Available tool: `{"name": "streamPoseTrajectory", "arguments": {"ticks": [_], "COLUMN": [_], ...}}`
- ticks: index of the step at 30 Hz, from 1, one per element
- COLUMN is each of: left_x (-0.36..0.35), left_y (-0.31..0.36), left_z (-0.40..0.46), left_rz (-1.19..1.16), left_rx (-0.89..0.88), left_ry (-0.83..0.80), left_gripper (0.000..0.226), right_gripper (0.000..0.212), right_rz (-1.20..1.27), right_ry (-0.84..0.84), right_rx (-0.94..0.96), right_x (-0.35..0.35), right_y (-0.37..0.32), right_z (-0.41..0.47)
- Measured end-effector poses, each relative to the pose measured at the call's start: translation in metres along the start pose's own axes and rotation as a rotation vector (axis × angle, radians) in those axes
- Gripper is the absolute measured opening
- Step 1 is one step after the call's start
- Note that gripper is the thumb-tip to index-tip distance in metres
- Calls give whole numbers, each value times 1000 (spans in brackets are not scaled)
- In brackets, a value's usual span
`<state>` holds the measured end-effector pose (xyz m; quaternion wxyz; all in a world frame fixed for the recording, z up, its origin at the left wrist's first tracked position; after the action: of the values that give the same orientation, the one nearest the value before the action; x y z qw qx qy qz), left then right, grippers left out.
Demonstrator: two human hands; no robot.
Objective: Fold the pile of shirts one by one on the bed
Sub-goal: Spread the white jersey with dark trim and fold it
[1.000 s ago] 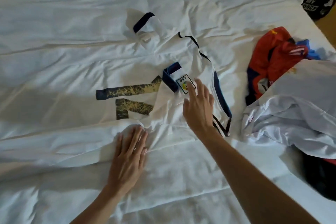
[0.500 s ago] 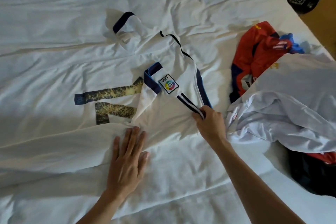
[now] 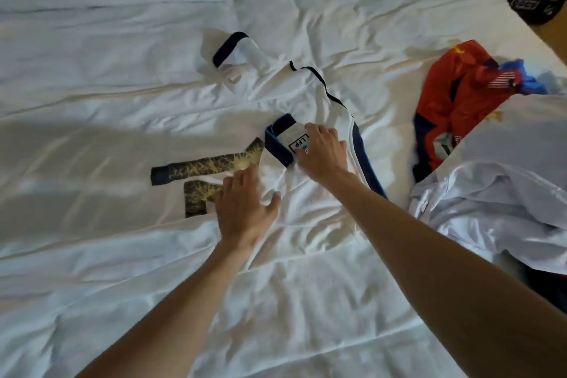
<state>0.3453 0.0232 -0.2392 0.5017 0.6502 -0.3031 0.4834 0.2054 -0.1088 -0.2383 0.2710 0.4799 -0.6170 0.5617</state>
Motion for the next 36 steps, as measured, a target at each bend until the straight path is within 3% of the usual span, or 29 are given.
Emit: {"name": "streamPoseTrajectory", "arguments": {"ticks": [2,4,5,7,10,13,15,19,21,24,29,31,36], "left_x": [0,5,7,3,-4,-7,-9,-14,-11,7,40,51,97], "left_y": [4,-6,-16,-34,-35,-41,-43,-42,-38,-35,-99,-142,-244], "left_z": [14,29,37,46,32,10,4,2,3,-4,-19,-25,-44], "left_rz": [-28,-167,-222,-332,-429,-552,-571,-634,-665,-571,-76,80,269], "left_rx": [-34,44,112,196,152,150,134,135,93,-30,-109,-123,-89], "left_ry": [-58,-59,-30,-21,-66,-19,8,-29,-56,-96,-123,-123,19], "left_gripper": [33,5,20,33,23,21,12,13,15,18,37,45,35], "right_gripper": [25,7,8,23,48,51,56,69,76,72,57,56,56], "right_rz": [4,78,111,90,-14,15,-35,-219,-230,-136,37,26,-104], "right_ry": [-69,-81,-35,133,343,167,16,100,102,215,80,7,-79], "right_rx": [-97,-164,-169,-133,62,352,409,12,-117,-29,431,504,588], "right_x": [1,7,13,24,14,-39,-68,-51,-49,-46,-99,-128,-175], "right_y": [4,9,11,12,-2,-19,4,95,100,42,-91,-121,-167], "right_z": [14,20,21,10,-46,-117,-147,-151,-154,-166,-184,-186,-189]}}
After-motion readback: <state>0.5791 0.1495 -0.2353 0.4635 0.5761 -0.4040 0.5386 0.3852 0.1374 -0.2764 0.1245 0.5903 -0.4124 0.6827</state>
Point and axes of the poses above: each hand's wrist, its own z-axis towards the middle knuckle, its own x-axis out of the back of the hand, y = z × x, the point moved 10 cm from there along z, towards the middle knuckle, and after that the axes turned 5 degrees about z, right-handed, at the moved point
